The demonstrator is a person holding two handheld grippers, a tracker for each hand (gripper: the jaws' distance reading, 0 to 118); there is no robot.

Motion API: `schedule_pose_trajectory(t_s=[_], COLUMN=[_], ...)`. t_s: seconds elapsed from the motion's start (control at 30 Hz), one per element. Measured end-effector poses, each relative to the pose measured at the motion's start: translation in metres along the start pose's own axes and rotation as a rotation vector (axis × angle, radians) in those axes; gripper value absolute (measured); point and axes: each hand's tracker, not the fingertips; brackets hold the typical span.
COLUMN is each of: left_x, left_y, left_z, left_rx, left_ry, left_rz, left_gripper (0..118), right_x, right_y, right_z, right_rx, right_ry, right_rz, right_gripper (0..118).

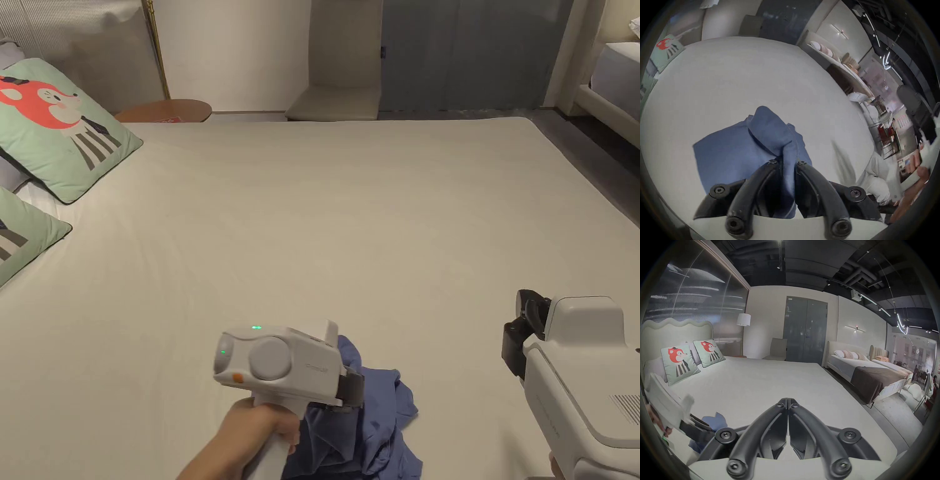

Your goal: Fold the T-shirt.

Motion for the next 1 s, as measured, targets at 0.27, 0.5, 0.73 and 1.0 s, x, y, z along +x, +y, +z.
schedule_pose_trajectory(t_s=[0.27,0.5,0.73,1.0], left_x=[0.019,0.026,0.006,-0.028], left_y=[-0.008,-0.011,-0.034,-0.060], left_z=[-0.026,0.004,0.060,0.035], left_rx=[-0.020,0.153,0.561,0.549], left_ry=[-0.028,-0.046,0.214,0.331], left_rz=[0.007,-0.016,-0.122,-0.087], left_gripper=[92,109,106,0], right_x=[0.008,0.009,0.000,-0.006], right_y=[-0.002,-0.001,0.002,0.001], right_z=[0.003,0.006,0.006,0.006], right_rx=[-0.008,-0.004,0.001,-0.004], right_ry=[-0.020,-0.025,-0.007,0.010], right_rz=[-0.003,-0.003,-0.002,0.001], right_gripper=[1,0,1,0])
